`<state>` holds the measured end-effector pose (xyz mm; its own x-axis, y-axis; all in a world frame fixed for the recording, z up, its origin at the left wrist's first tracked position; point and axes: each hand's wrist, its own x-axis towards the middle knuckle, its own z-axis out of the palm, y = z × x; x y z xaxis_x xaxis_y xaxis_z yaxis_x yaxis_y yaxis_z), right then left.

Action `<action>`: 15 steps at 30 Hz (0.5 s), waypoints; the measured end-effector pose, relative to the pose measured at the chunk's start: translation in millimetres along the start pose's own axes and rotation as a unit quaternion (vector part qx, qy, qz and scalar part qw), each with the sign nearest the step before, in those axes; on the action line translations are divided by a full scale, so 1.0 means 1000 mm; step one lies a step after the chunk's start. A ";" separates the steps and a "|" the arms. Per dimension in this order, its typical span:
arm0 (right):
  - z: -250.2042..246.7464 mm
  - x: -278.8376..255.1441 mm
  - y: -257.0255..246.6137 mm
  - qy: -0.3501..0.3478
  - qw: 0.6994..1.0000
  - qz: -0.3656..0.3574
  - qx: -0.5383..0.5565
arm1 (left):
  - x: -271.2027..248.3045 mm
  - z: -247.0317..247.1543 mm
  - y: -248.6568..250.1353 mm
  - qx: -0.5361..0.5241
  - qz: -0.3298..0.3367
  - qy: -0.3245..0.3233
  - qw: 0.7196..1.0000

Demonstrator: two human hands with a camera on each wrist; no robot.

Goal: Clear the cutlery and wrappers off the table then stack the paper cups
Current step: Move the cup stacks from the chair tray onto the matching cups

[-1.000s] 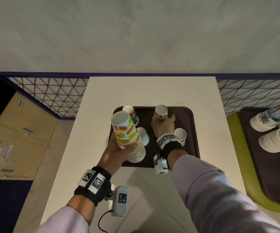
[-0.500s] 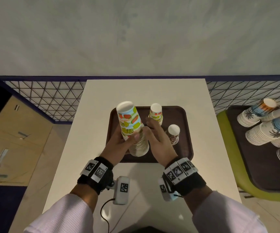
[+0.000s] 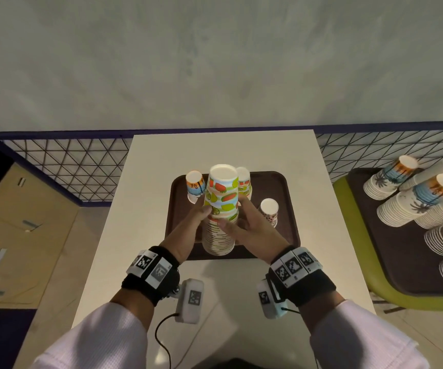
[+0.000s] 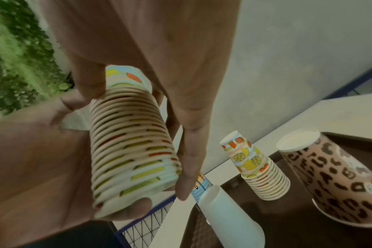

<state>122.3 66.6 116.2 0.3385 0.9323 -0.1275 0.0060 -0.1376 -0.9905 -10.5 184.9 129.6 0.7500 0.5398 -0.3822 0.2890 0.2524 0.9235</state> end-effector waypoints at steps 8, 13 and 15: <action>-0.005 0.008 -0.003 0.033 0.991 0.057 0.115 | 0.001 -0.006 0.008 0.019 0.027 0.020 0.999; -0.025 0.021 -0.008 0.085 0.981 0.048 0.169 | -0.017 -0.039 -0.008 0.040 -0.006 0.059 0.997; -0.037 0.030 -0.011 0.111 0.977 0.046 0.175 | -0.033 -0.060 -0.028 0.038 -0.035 0.070 0.996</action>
<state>166.8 83.5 125.5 0.5182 0.8207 -0.2408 -0.3435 -0.0581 -0.9373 -79.2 207.6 114.2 0.6383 0.6307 -0.4412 0.3851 0.2346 0.8926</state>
